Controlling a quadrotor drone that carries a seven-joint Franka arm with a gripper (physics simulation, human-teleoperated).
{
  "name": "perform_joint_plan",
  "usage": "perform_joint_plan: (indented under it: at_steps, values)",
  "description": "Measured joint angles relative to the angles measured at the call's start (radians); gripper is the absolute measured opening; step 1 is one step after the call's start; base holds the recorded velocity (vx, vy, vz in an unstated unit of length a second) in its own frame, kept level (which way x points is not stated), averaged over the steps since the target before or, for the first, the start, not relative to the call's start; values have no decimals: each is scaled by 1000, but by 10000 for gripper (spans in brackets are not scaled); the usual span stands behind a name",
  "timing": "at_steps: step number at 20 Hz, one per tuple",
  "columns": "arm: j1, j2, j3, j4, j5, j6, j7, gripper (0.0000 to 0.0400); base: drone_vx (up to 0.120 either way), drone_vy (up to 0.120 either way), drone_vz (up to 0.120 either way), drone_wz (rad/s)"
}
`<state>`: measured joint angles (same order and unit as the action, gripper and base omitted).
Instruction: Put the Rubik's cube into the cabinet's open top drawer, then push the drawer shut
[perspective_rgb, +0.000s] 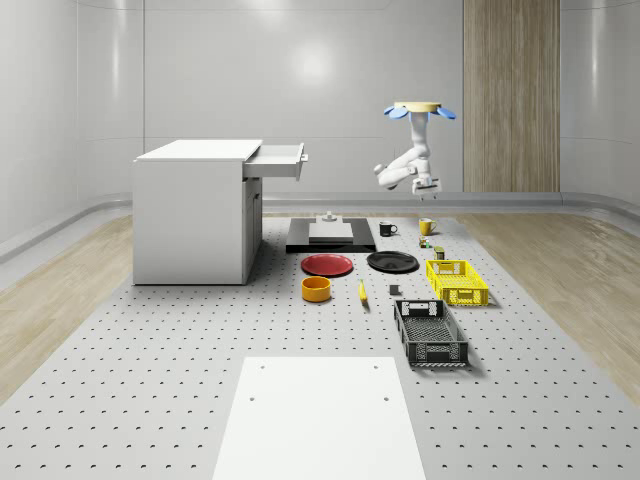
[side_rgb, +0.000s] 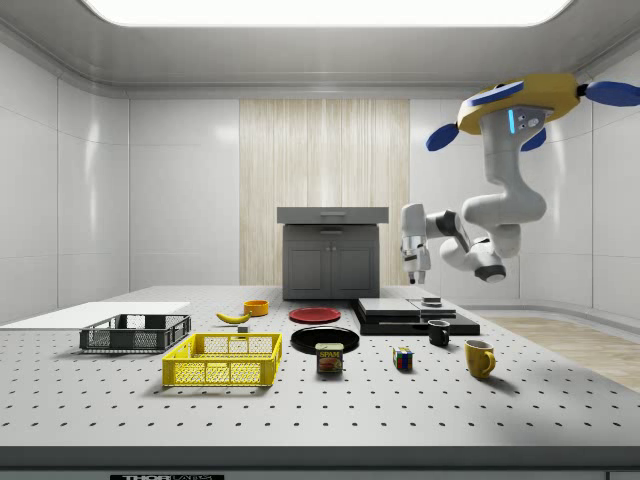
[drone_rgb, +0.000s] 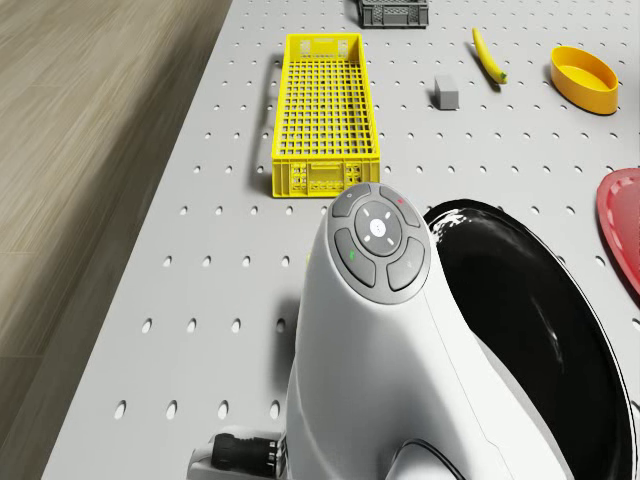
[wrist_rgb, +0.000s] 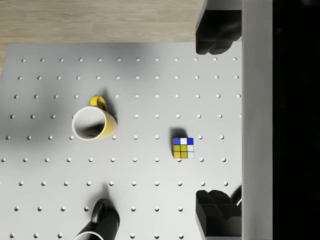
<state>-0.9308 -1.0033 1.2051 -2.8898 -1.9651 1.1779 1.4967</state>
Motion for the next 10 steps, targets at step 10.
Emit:
perform_joint_plan:
  at_steps: [10]
  values:
    - [-99,-69,52,-6,-14,-4,69,400,56,-56,-120,0]
